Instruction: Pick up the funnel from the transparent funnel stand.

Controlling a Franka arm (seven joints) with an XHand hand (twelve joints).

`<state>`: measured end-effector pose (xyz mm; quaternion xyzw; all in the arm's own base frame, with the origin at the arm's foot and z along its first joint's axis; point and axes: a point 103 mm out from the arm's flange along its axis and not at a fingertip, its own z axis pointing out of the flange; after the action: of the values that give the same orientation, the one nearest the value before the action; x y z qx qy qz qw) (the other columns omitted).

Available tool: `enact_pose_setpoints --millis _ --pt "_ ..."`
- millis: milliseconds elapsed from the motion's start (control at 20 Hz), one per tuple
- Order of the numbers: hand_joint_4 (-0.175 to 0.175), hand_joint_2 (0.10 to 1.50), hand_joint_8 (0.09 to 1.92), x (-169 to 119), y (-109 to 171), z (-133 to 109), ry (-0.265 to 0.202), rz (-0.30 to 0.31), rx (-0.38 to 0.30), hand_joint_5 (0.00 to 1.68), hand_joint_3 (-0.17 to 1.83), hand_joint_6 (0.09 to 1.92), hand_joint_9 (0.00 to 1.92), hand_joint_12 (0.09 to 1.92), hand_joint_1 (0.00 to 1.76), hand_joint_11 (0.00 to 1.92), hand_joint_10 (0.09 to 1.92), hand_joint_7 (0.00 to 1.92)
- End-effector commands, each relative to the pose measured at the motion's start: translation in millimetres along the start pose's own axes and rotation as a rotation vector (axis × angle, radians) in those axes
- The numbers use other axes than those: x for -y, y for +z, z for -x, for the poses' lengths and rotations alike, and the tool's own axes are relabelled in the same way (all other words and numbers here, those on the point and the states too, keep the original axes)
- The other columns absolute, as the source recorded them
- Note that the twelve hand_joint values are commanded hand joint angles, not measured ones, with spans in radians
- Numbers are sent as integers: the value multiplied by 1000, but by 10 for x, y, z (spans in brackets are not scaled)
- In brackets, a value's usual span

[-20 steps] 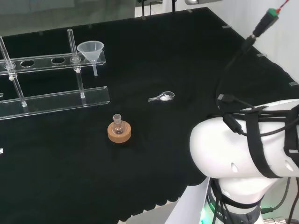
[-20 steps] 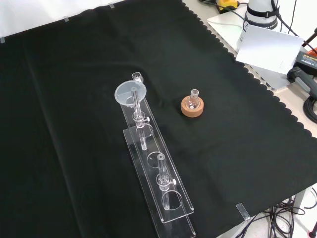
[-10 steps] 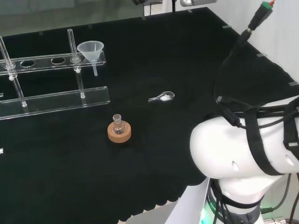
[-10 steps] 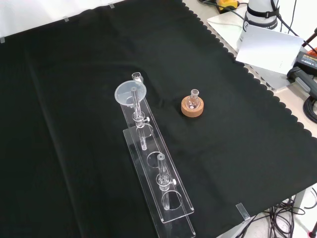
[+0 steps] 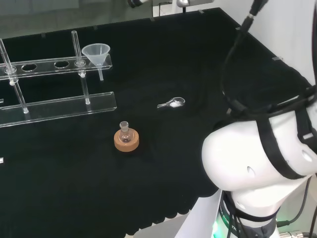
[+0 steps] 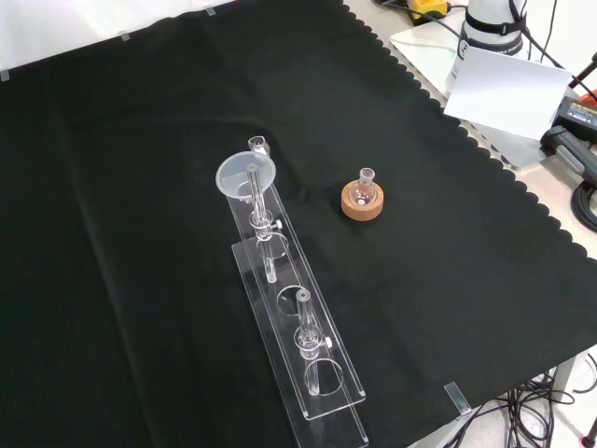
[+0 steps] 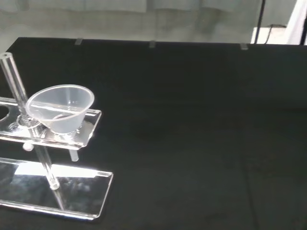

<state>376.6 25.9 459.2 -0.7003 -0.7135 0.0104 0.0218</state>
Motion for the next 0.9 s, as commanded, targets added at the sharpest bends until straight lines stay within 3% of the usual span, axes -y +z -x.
enact_pose_setpoints --millis 50,500,900 --pt "53 593 87 -269 95 -269 -55 -15 3 0 27 87 0 87 518 0 87 0" --pt "53 600 87 -565 373 -517 -71 -64 -3 0 28 87 0 87 528 0 87 0" --pt "49 609 87 -843 664 -798 -129 -114 26 0 30 87 0 87 545 0 87 0"
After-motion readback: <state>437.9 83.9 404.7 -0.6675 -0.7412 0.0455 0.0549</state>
